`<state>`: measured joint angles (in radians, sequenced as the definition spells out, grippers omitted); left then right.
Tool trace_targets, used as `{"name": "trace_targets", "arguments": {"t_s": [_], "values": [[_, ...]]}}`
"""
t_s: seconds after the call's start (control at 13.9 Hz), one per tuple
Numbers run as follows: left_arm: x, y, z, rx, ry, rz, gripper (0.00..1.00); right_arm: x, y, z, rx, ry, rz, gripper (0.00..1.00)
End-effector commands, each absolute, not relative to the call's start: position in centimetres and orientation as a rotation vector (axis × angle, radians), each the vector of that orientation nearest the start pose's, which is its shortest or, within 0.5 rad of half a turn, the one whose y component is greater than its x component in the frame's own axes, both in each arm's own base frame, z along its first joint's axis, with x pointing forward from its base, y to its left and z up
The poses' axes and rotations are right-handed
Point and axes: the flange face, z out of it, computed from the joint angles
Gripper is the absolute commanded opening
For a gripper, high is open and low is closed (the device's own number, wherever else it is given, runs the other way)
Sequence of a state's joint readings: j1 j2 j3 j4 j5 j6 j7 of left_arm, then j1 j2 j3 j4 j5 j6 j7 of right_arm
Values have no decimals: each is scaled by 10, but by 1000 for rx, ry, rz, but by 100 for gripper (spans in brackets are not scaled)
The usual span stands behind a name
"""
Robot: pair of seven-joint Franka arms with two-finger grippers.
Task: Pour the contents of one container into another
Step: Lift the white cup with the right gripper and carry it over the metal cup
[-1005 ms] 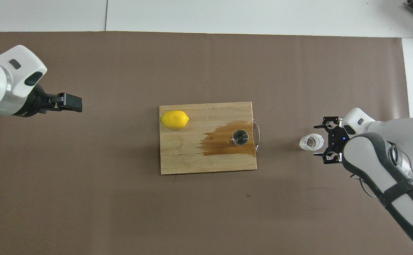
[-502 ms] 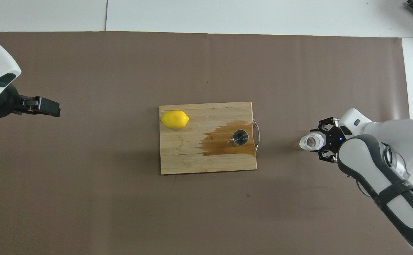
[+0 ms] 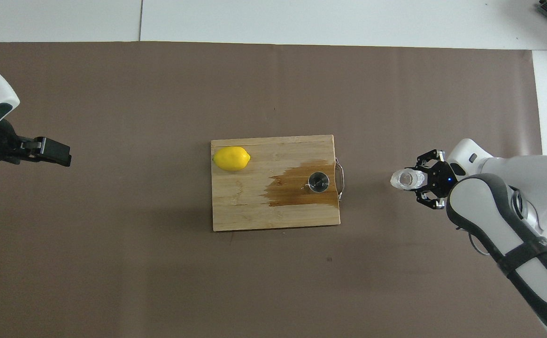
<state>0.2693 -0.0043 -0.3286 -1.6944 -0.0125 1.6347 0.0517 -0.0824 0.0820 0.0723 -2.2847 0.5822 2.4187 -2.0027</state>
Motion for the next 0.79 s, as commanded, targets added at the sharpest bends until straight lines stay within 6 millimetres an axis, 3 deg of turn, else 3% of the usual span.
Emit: {"name": "trace_targets", "arguments": {"t_s": [0.0, 0.22, 0.43, 0.72], "values": [[545, -37, 589, -3124, 177, 91, 100, 541, 35, 354, -2095, -2020, -613, 0], [548, -32, 609, -3136, 171, 48, 100, 546, 78, 370, -2109, -2002, -609, 0], [538, -40, 615, -3132, 199, 72, 100, 554, 105, 391, -2174, -2056, -540, 0], [530, -43, 625, -3132, 199, 58, 100, 547, 152, 404, -2281, -2072, -395, 0]]}}
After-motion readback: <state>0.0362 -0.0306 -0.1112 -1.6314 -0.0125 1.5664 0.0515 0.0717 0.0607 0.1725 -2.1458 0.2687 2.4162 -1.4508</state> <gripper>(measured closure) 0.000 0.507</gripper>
